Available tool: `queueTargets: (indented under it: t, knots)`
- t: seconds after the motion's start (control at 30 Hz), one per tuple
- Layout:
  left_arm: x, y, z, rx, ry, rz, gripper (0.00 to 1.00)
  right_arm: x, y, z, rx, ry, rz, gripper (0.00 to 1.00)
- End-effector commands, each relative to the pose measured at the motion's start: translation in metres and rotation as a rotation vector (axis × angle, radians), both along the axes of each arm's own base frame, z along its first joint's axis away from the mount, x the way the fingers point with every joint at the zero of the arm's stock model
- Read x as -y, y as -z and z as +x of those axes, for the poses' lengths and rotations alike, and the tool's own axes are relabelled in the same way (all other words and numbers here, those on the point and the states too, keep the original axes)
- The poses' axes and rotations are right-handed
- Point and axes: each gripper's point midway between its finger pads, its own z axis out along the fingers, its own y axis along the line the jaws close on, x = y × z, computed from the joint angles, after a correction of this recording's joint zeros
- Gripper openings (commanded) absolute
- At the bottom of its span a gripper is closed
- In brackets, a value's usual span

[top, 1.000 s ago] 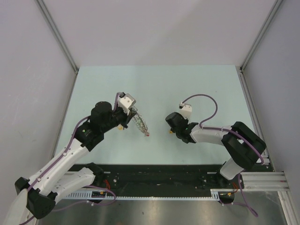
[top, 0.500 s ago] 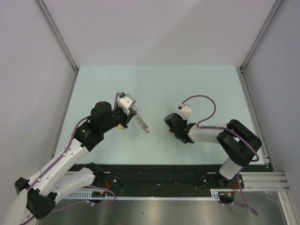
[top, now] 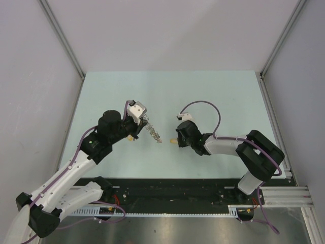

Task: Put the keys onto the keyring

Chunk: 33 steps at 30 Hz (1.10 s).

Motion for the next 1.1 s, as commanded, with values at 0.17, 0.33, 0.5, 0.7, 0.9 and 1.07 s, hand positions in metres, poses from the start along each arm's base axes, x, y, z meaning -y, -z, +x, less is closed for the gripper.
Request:
queueTargets:
  t: [0.17, 0.33, 0.5, 0.7, 0.9, 1.07]
  knots:
    - [-0.004, -0.027, 0.006, 0.100, -0.021, -0.040, 0.00, -0.022, -0.040, -0.067, -0.125, -0.726, 0.053, 0.00]
    - [-0.004, -0.025, 0.006, 0.096, -0.025, -0.036, 0.00, 0.009, -0.034, -0.040, -0.121, -0.660, -0.006, 0.00]
    - [-0.005, -0.024, 0.008, 0.095, -0.031, -0.031, 0.01, -0.001, -0.030, -0.025, -0.108, -0.728, -0.044, 0.00]
    - [-0.005, -0.023, 0.008, 0.093, -0.033, -0.029, 0.01, -0.020, -0.021, -0.009, -0.083, -0.764, -0.050, 0.00]
    - [-0.005, -0.024, 0.008, 0.096, -0.035, -0.030, 0.00, -0.030, -0.011, 0.001, -0.076, -0.776, -0.127, 0.05]
    - [-0.005, -0.024, 0.008, 0.096, -0.037, -0.032, 0.00, -0.032, -0.025, 0.019, -0.010, -0.685, -0.173, 0.20]
